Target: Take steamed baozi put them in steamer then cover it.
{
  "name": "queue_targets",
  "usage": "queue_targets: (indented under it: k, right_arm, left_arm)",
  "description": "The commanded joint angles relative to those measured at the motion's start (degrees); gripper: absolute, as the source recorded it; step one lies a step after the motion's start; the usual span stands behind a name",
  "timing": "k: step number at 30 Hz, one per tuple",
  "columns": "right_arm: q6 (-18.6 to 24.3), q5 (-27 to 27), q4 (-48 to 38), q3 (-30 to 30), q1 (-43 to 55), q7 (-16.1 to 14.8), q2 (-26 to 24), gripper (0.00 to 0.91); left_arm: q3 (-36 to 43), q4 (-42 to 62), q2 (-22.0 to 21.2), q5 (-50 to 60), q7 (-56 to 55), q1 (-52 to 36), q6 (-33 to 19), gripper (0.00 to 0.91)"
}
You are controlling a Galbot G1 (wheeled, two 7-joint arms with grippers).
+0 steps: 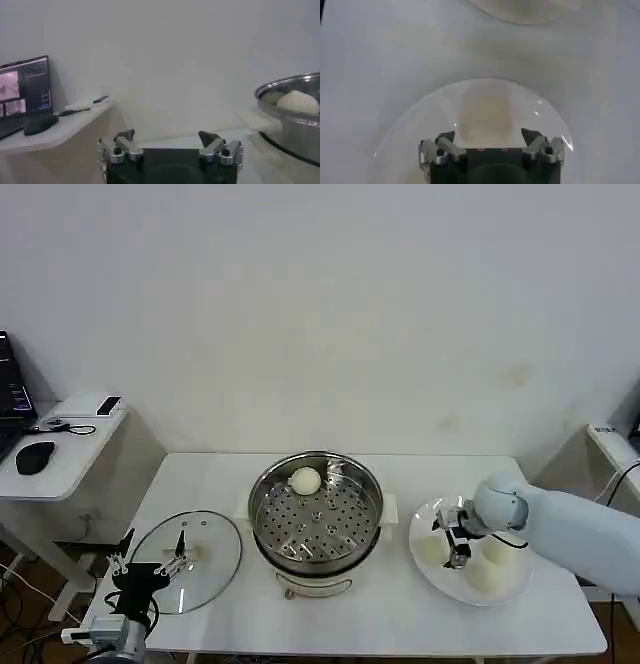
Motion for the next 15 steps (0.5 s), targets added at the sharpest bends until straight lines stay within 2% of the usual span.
queue_targets:
  k: [1, 3, 5, 15]
  right_arm:
    - [-0.82, 0.09, -2.35, 0.85, -1.64, 0.27, 2.72, 0.756]
    - [-0.81, -0.13, -2.37, 0.73, -1.46, -0.24, 2.66, 0.725]
    - [-0.71, -0.20, -2.29, 0.63, -1.24, -0.38, 2.52, 0.655]
    - [-0.32, -0.16, -1.34, 0.52, 1.01, -2.28, 1.12, 0.605]
  left_arm:
    - [-0.02, 0.07, -0.04, 0.57, -0.03, 0.22, -0.13, 0.907]
    - [-0.07, 0.06, -0.08, 0.61, -0.14, 0.19, -0.11, 0.907]
    - [-0.11, -0.03, -0.10, 0.63, -0.23, 0.17, -0.12, 0.907]
    - [-0.09, -0.64, -0.42, 0.74, -0.30, 0.34, -0.12, 0.907]
